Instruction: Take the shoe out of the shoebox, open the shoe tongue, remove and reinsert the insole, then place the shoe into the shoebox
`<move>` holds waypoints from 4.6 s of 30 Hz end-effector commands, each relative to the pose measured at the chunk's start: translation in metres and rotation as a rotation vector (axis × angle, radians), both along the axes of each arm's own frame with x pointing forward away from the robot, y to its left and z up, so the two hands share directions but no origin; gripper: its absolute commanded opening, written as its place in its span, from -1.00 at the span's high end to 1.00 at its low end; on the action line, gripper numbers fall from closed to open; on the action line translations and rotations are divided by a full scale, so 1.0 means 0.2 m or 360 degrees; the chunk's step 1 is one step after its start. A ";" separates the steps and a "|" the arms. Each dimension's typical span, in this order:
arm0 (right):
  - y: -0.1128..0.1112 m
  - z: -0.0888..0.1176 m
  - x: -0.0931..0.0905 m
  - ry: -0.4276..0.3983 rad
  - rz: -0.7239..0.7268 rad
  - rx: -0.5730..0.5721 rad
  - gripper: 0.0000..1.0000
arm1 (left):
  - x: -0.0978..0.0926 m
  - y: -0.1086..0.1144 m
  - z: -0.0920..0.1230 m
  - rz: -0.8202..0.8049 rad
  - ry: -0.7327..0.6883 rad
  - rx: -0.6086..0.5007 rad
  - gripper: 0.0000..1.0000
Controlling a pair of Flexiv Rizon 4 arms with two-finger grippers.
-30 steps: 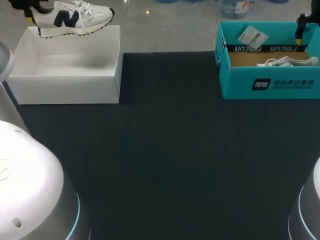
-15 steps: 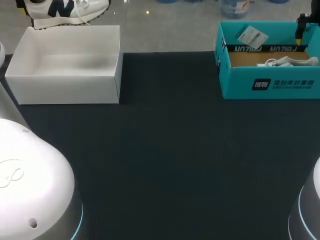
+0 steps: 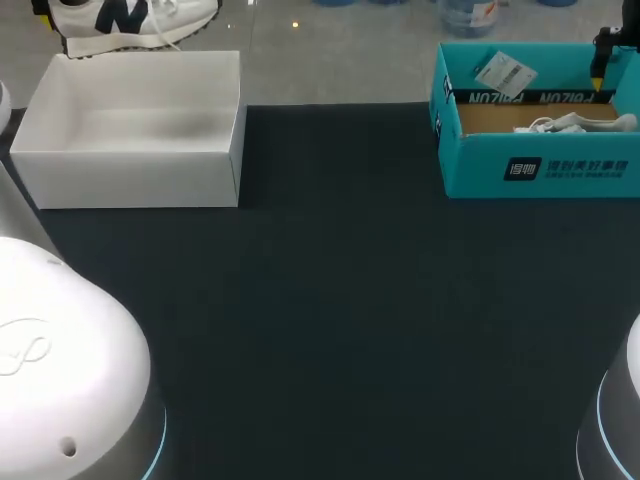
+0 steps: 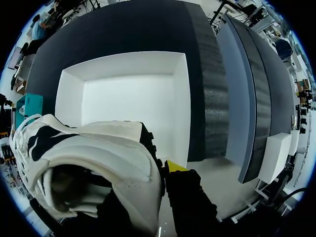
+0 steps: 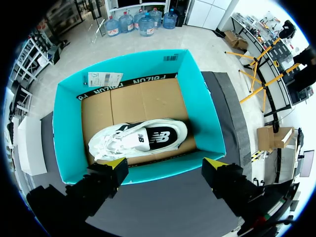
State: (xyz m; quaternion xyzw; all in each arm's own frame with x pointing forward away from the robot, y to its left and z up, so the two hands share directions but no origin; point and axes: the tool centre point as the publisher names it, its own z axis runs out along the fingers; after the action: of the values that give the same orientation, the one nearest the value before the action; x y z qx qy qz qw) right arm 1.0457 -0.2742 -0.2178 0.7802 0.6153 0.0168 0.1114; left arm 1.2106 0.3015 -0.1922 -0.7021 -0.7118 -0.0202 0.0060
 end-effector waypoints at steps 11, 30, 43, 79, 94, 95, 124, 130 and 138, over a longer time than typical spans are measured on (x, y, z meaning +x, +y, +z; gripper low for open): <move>0.00 0.00 0.00 -0.0001 -0.0001 0.0000 -1.00 | -0.51 -0.30 0.11 -0.0040 0.0083 0.0175 1.00; 0.00 0.00 0.00 -0.0001 -0.0001 0.0000 -1.00 | -1.03 -0.51 0.20 -0.0024 -0.0372 0.0249 1.00; 0.00 0.00 0.00 -0.0001 -0.0001 0.0000 -1.00 | -1.02 -0.58 0.16 -0.0084 -0.0440 0.0266 1.00; 0.00 0.00 0.00 -0.0001 -0.0001 0.0000 -1.00 | -1.61 -0.96 0.14 -0.0248 -0.0272 0.0213 1.00; 0.00 0.00 0.00 -0.0001 -0.0001 0.0000 -1.00 | -1.77 -1.15 0.07 -0.0226 -0.0179 0.0193 1.00; 0.00 0.00 0.00 -0.0001 -0.0001 0.0000 -1.00 | -1.77 -1.16 0.07 -0.0228 -0.0178 0.0199 1.00; 0.00 0.00 0.00 -0.0001 -0.0001 0.0000 -1.00 | -1.78 -1.19 0.04 -0.0263 -0.0115 0.0183 1.00; 0.00 0.00 0.00 -0.0001 -0.0001 0.0000 -1.00 | -1.86 -1.26 0.05 -0.0233 -0.0111 0.0161 1.00; 0.00 0.00 0.00 -0.0001 -0.0001 0.0000 -1.00 | -2.01 -1.40 0.07 -0.0166 -0.0160 0.0166 1.00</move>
State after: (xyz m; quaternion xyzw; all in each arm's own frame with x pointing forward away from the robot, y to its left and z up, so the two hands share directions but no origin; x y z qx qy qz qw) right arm 1.0458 -0.2741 -0.2177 0.7802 0.6153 0.0168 0.1114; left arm 0.8184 0.0259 -0.1813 -0.7409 -0.6668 -0.0792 0.0130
